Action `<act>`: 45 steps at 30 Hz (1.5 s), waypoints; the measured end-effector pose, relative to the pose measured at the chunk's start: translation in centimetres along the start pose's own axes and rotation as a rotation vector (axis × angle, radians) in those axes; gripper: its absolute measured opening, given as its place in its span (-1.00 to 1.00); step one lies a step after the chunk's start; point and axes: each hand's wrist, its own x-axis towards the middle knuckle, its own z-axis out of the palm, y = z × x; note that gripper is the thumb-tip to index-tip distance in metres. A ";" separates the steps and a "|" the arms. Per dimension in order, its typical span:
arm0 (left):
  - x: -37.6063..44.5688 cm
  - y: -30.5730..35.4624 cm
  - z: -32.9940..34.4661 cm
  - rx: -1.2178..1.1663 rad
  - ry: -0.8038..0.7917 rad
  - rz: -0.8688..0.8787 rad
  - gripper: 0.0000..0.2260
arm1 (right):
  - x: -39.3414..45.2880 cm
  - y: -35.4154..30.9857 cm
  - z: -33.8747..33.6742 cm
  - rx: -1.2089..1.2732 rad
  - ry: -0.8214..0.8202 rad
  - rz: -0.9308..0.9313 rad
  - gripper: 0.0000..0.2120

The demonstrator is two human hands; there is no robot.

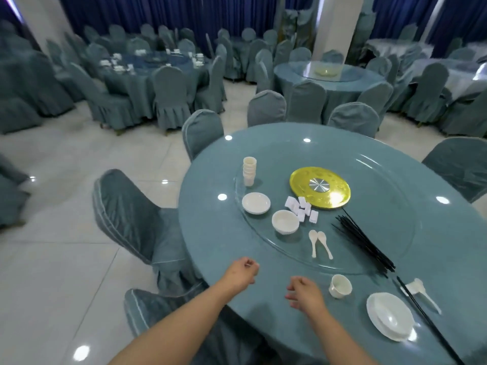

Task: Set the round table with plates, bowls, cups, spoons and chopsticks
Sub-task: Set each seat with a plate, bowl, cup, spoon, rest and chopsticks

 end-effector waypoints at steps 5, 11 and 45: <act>-3.7 -0.8 -4.4 -0.103 0.097 -0.045 -0.93 | -1.7 -1.6 3.3 -0.030 -0.090 -0.052 -0.86; -6.4 -3.3 -9.1 -0.185 0.165 -0.025 -0.93 | -4.9 -2.1 8.7 0.015 -0.168 -0.074 -0.87; 3.9 -7.1 -34.9 -0.165 -0.183 0.149 -0.82 | -8.1 -9.4 32.8 0.175 0.257 -0.184 -0.86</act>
